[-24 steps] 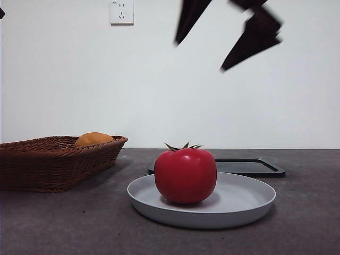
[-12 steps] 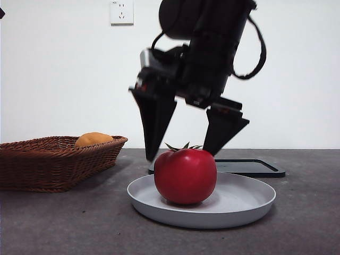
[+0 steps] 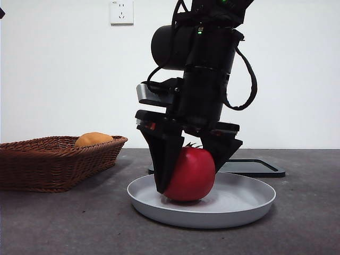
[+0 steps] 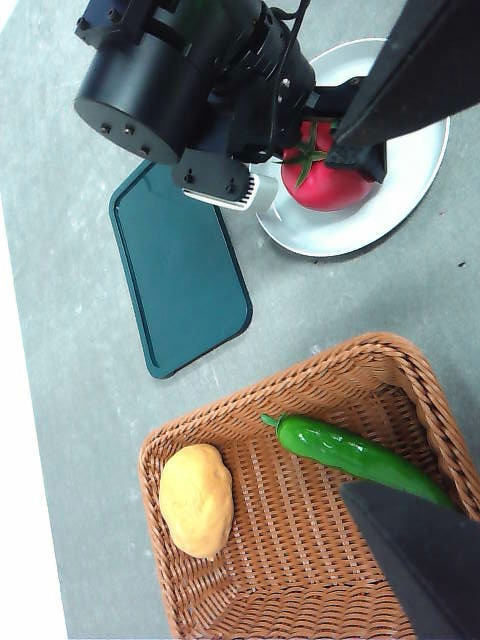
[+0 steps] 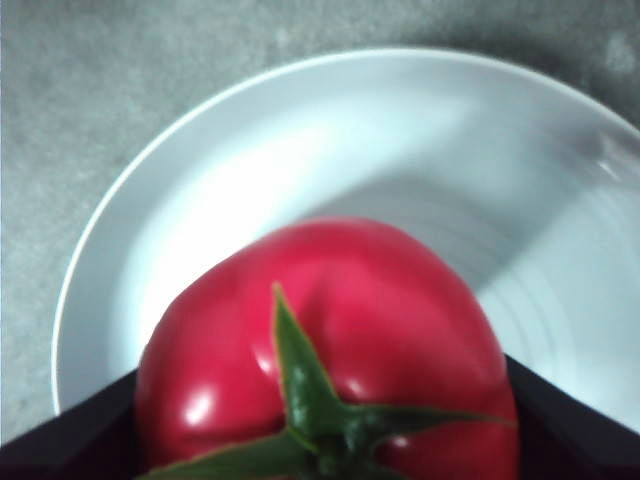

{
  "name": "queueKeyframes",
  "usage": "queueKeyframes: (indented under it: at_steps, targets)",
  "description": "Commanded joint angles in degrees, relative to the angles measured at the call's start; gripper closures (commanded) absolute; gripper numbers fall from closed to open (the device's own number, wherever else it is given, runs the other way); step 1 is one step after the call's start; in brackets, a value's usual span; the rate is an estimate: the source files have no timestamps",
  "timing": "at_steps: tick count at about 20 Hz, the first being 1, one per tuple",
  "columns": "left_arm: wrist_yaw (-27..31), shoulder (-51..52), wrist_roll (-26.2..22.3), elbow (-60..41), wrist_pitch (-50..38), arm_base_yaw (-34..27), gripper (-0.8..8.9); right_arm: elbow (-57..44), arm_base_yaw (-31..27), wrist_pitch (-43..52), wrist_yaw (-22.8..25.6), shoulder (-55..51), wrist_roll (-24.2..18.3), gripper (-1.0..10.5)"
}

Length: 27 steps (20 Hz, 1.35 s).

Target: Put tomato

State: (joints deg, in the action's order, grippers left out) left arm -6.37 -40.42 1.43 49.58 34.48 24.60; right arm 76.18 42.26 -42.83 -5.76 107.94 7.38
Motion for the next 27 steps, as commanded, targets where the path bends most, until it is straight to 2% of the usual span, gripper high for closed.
queueKeyframes:
  at_steps: [1, 3, 5, 12, 13, 16, 22, 25, 26, 27]
  targets:
    - [-0.28, -0.20, 0.35, 0.72, -0.74, 0.22, 1.55, 4.68, -0.66, -3.56, 1.49, 1.03, -0.66, 6.7]
    - [-0.28, -0.20, 0.35, 0.72, -0.74, 0.22, 1.56, 9.33, -2.10, -5.73, 6.01, 1.05, -2.51, 6.7]
    - [-0.28, -0.20, 0.35, 0.72, -0.74, 0.22, 1.55, 15.15, -4.74, -6.64, 7.06, 1.81, -3.69, 6.6]
    - [-0.31, -0.20, 0.35, 0.72, -0.74, 0.22, 1.55, 35.98, -14.82, -7.98, 6.60, 13.20, -4.81, 6.6]
    - [-0.28, -0.20, 0.35, 0.72, -0.74, 0.22, 1.55, 38.14, -16.04, -7.91, 5.42, 15.87, -4.81, 6.6]
    - [-0.28, -0.20, 0.35, 0.72, -0.81, 0.22, 1.55, 40.00, -18.95, -5.46, 1.16, 22.25, -4.15, 6.6]
    - [-0.28, -0.20, 0.35, 0.72, -0.92, 0.22, 1.55, 40.00, -20.00, -2.73, 1.05, 26.21, -3.96, 6.5]
    - [-0.28, -0.20, 0.35, 0.72, -0.92, 0.22, 1.55, 40.00, -20.06, -2.60, 1.09, 26.23, -3.93, 3.8]
    - [-0.28, -0.20, 0.35, 0.72, -0.92, 0.22, 1.56, 40.00, -20.06, -2.34, 1.09, 26.23, -3.91, 3.3]
    - [-0.28, -0.20, 0.35, 0.72, -0.92, 0.22, 1.55, 40.52, -20.04, -2.29, 0.70, 26.14, -3.89, 3.2]
